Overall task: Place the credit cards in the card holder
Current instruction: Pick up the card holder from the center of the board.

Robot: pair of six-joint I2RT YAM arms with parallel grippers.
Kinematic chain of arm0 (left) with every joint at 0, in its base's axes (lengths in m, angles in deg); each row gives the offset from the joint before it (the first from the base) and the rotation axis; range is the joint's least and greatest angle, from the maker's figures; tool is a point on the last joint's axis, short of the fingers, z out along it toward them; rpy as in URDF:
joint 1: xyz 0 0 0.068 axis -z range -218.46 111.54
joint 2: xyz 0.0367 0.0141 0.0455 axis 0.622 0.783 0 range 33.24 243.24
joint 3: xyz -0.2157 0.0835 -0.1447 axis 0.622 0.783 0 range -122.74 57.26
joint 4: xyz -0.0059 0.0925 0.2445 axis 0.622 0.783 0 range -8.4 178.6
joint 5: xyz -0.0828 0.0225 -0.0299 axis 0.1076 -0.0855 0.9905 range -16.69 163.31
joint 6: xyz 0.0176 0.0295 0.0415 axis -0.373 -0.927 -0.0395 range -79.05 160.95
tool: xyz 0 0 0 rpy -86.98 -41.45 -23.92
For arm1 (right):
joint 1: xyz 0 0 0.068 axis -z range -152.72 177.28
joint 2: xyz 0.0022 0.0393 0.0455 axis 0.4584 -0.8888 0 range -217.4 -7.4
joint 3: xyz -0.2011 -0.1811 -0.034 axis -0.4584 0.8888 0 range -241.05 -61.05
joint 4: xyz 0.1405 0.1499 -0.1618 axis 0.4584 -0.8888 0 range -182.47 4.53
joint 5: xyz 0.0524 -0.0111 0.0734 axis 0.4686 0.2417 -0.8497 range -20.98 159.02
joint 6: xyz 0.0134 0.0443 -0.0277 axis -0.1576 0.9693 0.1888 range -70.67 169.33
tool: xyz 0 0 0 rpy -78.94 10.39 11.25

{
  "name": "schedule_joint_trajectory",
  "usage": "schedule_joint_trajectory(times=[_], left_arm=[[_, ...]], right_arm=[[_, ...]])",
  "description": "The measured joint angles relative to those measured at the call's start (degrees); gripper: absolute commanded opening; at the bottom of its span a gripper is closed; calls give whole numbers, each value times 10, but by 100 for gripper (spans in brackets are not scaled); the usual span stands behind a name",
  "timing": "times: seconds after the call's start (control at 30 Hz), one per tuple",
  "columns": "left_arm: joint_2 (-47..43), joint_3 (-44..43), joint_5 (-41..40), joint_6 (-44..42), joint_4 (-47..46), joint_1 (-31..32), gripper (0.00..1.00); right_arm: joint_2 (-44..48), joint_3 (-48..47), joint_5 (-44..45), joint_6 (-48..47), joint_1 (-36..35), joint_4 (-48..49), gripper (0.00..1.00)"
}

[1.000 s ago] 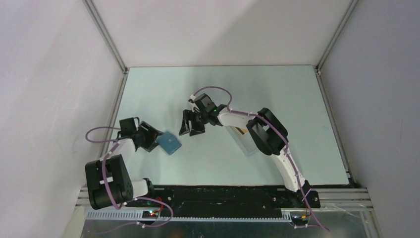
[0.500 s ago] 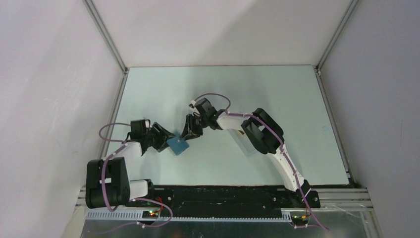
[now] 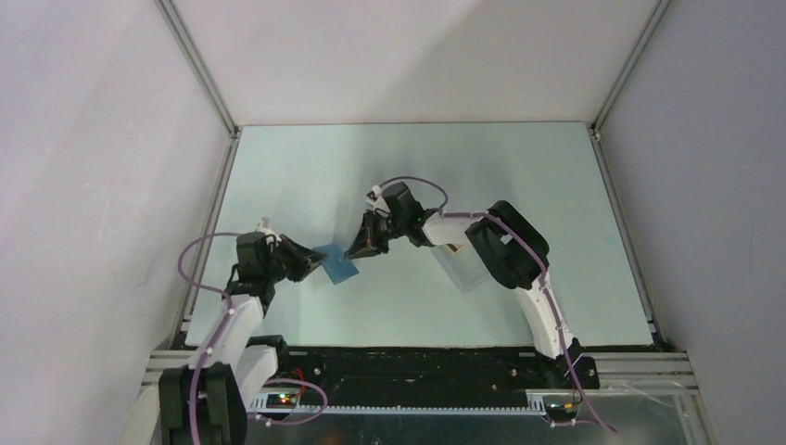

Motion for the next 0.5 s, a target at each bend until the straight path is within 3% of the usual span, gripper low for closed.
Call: schedule_joint_trajectory(times=[0.17,0.27,0.33,0.5], left_arm=[[-86,0,8,13,2,2,0],[-139,-13,1,21,38,21,0],[-168,-26,-10,30,60,43,0],[-211,-68,-52,69,110,129,0]], right_arm=[[72,16,8,-17,9,-16,55],[147,25,40,-67,7,-81,83],[214,26,85,-116,2,-142,95],[379,26,237,-225,-39,-293,97]])
